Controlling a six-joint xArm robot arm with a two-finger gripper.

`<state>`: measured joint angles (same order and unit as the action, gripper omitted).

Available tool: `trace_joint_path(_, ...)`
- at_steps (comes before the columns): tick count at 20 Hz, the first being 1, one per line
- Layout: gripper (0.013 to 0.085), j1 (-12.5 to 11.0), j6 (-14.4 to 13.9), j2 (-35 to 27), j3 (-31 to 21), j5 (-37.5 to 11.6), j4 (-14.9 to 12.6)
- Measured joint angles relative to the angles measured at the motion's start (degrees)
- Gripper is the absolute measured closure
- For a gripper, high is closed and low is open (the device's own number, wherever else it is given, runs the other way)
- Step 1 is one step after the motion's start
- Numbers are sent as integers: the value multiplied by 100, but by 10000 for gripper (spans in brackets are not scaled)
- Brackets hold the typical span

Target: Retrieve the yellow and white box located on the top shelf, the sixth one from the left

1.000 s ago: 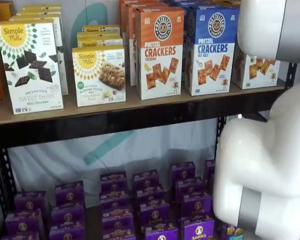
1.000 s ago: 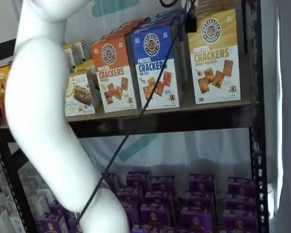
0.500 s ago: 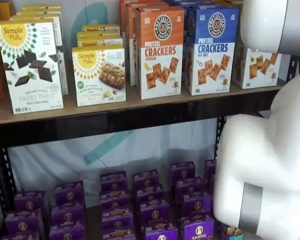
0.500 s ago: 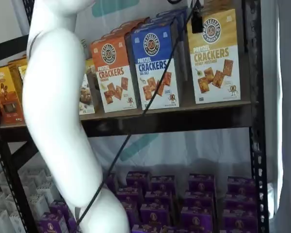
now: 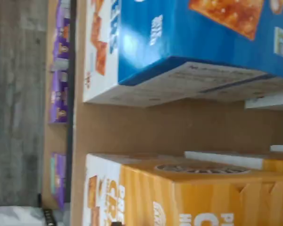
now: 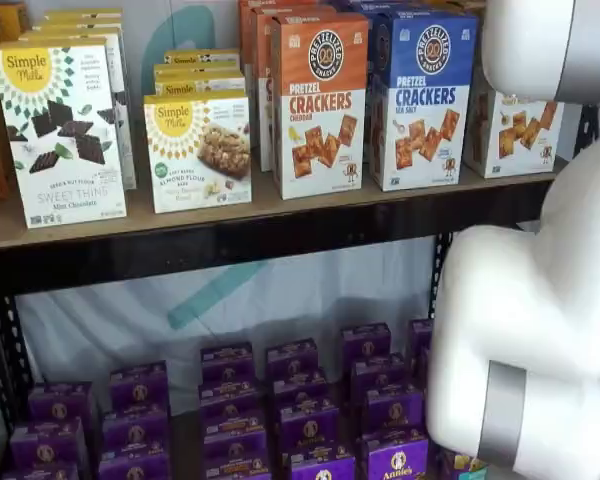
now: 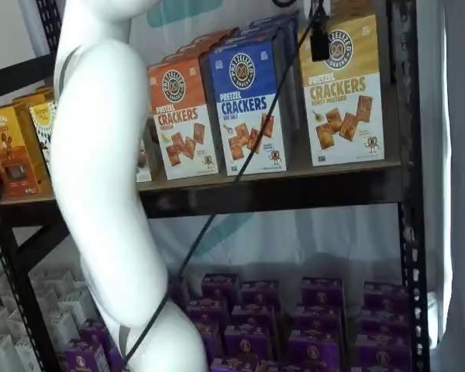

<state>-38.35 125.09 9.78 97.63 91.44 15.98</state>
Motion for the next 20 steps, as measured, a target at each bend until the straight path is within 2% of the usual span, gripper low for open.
trace_joint_path(5,130,-6,-26,-204,381,451,-202)
trace_joint_path(11,130,94,-31,-294,581,678,-581)
trace_joint_path(20,130,235,-123,-327,613,781,-782)
